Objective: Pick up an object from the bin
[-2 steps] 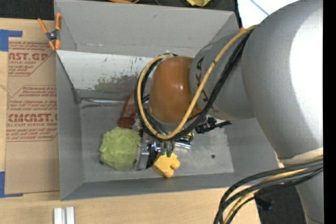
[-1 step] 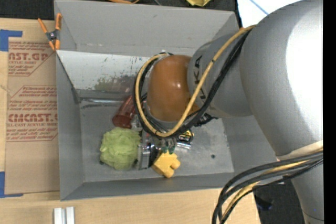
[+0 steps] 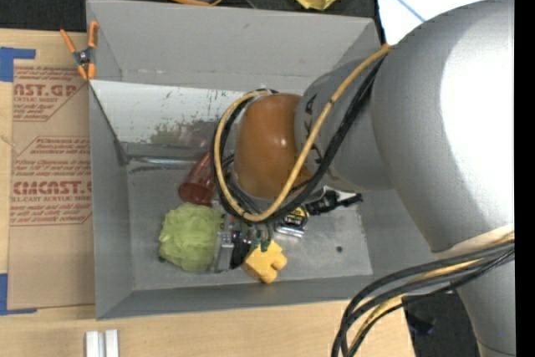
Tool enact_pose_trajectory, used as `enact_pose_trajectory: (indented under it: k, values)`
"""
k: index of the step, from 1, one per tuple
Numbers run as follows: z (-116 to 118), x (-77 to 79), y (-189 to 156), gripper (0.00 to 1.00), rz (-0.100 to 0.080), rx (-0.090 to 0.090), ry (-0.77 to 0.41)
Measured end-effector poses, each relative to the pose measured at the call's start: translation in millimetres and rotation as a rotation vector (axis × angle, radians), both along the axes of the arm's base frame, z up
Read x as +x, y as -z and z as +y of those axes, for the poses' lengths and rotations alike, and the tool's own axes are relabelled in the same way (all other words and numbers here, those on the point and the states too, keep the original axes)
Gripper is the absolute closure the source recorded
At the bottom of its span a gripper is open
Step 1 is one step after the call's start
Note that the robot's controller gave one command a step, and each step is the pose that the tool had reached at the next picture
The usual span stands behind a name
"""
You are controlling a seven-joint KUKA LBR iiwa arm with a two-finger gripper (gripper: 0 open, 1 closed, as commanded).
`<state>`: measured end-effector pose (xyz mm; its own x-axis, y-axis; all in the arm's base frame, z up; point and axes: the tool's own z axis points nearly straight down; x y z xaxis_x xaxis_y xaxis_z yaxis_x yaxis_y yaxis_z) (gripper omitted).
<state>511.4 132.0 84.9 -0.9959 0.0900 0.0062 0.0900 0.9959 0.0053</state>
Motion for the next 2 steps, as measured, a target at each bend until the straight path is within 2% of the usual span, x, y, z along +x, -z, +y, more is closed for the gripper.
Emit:
enact_pose_trajectory:
  k: [1,2]
  values:
    - [-2.4,5.8,1.3,0.00,0.003,0.000,-0.055]
    - [-0.7,11.0,8.9,0.00,-0.010,0.006,0.016]
